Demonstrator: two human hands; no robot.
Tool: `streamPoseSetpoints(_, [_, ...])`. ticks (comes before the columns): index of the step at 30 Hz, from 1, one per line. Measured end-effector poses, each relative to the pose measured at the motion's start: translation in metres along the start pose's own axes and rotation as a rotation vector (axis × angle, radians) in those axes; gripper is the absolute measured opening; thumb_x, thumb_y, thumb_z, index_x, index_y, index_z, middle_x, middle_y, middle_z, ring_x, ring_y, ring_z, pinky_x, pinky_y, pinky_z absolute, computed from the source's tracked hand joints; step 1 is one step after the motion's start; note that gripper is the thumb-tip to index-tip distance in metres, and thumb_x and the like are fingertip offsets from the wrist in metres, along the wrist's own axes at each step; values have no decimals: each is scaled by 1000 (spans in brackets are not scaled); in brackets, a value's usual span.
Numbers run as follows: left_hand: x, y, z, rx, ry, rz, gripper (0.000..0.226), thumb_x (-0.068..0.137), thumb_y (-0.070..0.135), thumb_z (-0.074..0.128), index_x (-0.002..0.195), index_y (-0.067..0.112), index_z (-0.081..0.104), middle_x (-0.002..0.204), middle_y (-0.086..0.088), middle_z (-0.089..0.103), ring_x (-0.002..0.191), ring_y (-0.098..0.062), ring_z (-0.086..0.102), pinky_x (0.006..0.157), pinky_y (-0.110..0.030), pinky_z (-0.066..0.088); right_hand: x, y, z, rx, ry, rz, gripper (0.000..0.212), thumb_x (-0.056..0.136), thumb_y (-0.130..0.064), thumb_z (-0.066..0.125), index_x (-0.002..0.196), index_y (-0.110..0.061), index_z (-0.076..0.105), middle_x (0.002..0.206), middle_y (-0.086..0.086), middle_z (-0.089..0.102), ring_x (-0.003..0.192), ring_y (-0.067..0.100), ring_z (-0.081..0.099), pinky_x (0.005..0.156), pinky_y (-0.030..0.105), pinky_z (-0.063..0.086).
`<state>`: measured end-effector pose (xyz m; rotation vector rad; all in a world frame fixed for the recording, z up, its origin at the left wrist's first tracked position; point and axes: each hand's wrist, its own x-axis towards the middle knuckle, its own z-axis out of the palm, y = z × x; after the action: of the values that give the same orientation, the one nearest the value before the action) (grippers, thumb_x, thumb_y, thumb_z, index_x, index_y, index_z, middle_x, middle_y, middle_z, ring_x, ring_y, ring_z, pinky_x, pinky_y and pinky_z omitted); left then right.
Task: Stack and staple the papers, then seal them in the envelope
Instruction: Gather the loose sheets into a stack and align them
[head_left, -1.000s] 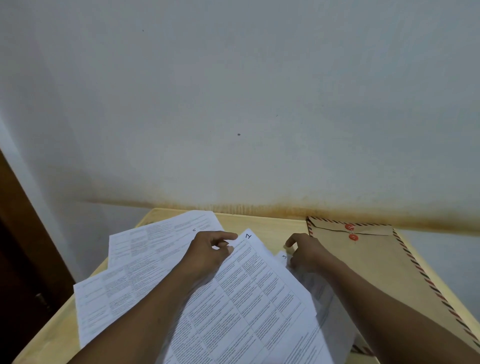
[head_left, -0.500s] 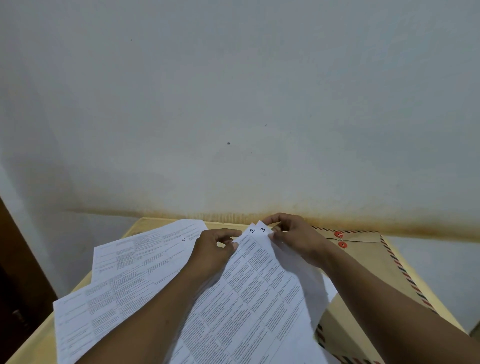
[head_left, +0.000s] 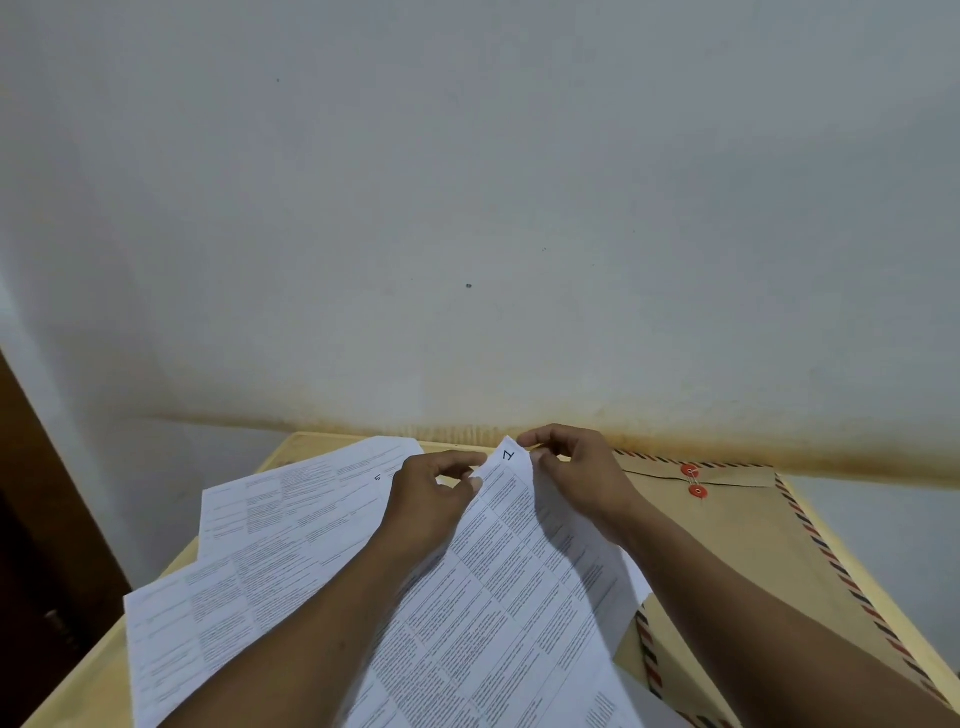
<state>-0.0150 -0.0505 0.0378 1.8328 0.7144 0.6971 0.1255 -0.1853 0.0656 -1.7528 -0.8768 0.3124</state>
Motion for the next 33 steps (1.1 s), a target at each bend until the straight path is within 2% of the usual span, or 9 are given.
streamPoseSetpoints(3, [-1, 0, 0, -46, 22, -20, 22, 89, 15, 76, 104, 30, 81, 93, 11, 76, 83, -7, 74, 86, -37, 61, 0, -2, 5, 14, -3, 1, 28, 98, -7, 50, 101, -19, 76, 102, -10, 72, 90, 4, 63, 68, 18, 43])
streamPoseSetpoints(12, [-2, -1, -1, -96, 74, -62, 20, 89, 16, 78, 99, 32, 81, 89, 7, 74, 91, -15, 73, 91, -44, 59, 4, 2, 13, -88, 21, -9, 21, 97, -14, 58, 103, -25, 75, 93, 1, 72, 81, 12, 64, 62, 22, 44])
streamPoseSetpoints(15, [0, 0, -3, -59, 80, -48, 19, 90, 17, 77, 101, 32, 80, 90, 8, 73, 91, -13, 72, 88, -39, 59, 7, 2, 15, -103, 54, -10, 17, 95, -15, 62, 99, -23, 76, 87, 0, 72, 77, 15, 65, 63, 24, 47])
streamPoseSetpoints(18, [1, 3, -7, -35, 132, -13, 20, 92, 18, 74, 107, 30, 79, 93, 10, 73, 96, -6, 67, 86, -29, 49, 9, 3, 12, -150, 56, -11, 13, 91, -17, 64, 96, -22, 75, 78, 0, 70, 65, 11, 59, 63, 23, 45])
streamPoseSetpoints(20, [3, 4, -12, -54, 170, -3, 20, 93, 17, 73, 108, 28, 78, 93, 8, 72, 96, 0, 64, 87, -25, 42, 9, 5, 8, -233, 39, -18, 17, 92, -15, 61, 99, -22, 75, 83, 0, 72, 68, 7, 59, 61, 20, 43])
streamPoseSetpoints(23, [6, 4, -15, -47, 143, 4, 21, 93, 16, 72, 111, 26, 78, 92, 6, 72, 97, -3, 65, 88, -25, 41, 8, 8, 8, -274, 45, -22, 23, 95, -10, 54, 103, -20, 73, 89, 1, 72, 71, 5, 57, 60, 18, 43])
streamPoseSetpoints(27, [6, 3, -13, -13, 67, -13, 30, 93, 15, 72, 119, 29, 74, 93, 8, 69, 101, -7, 66, 90, -27, 48, 7, 11, 16, -299, 68, -8, 26, 96, -7, 48, 103, -20, 70, 86, -1, 67, 66, 2, 52, 55, 21, 38])
streamPoseSetpoints(31, [2, -1, -11, 34, 46, -17, 35, 94, 16, 71, 124, 34, 70, 93, 7, 73, 104, -8, 67, 92, -33, 52, 7, 15, 20, -352, 80, -22, 29, 94, -7, 45, 100, -23, 68, 79, -4, 66, 70, 13, 58, 59, 29, 42])
streamPoseSetpoints(33, [0, 0, -10, 37, 88, 10, 35, 94, 15, 70, 122, 36, 70, 93, 6, 75, 102, -3, 66, 88, -30, 49, 8, 16, 25, -394, 90, -18, 28, 92, -9, 44, 100, -25, 66, 79, -6, 66, 74, 18, 61, 62, 32, 46])
